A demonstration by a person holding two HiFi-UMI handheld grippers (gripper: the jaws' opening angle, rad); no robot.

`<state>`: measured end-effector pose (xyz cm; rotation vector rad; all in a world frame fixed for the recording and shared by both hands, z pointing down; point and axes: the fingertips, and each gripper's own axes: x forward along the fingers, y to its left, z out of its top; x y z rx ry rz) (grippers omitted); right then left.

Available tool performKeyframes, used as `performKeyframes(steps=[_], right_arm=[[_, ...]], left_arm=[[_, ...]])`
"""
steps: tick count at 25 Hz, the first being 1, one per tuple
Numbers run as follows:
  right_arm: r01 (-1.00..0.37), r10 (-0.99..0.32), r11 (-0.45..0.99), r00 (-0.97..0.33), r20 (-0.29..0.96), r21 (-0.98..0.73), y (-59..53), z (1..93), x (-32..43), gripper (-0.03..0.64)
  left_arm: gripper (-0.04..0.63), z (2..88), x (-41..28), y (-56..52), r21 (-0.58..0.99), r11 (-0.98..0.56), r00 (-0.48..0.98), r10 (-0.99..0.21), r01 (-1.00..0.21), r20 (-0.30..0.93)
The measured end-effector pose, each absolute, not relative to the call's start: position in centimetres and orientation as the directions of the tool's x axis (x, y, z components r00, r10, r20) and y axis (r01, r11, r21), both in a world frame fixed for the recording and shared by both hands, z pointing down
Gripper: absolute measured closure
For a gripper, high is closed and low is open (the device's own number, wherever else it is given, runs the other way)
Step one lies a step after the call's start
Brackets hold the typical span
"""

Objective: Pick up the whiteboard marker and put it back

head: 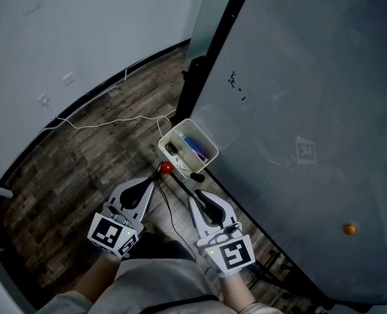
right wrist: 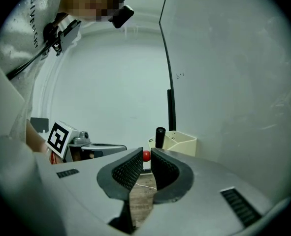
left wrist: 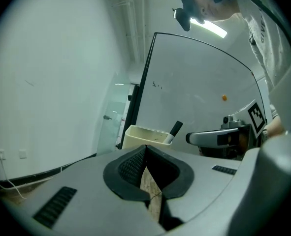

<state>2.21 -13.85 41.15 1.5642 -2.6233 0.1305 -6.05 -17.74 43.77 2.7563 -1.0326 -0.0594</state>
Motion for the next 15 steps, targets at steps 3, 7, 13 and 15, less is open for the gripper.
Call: performKeyframes(steps=[3,7,13,15], right_arm=[[-0.866,-0.860,0.499,-0.498,0.110,-0.019,-13.5,40.8,1.9,0.567],[-0.833,-0.826,0.553,-0.552,0.108,-0.024,-12.7,40.5,1.4,0.581],[-0.780,-0.769,0.624,-0.625,0.132,-0.055,-9.7,40.7,1.5,0.594],[-0.772,-0.762,0.630,-0.635,0.126,-0.083,-8.9,40.9,1.8,0.595]], left_arm=[[0.580,43.1,-5.9,-17.1,0.190,-0.734,0.751,-0.660,-0.652,0.024],[0.580,42.3,-5.8,-16.0,0.185,-0.721,0.737,-0.676,-0.667,0.023],[0.580,41.7,-5.1,-13.0,0.203,-0.676,0.693,-0.720,-0.709,0.023],[0.580,41.6,-4.7,-11.8,0.203,-0.666,0.683,-0.730,-0.718,0.021]])
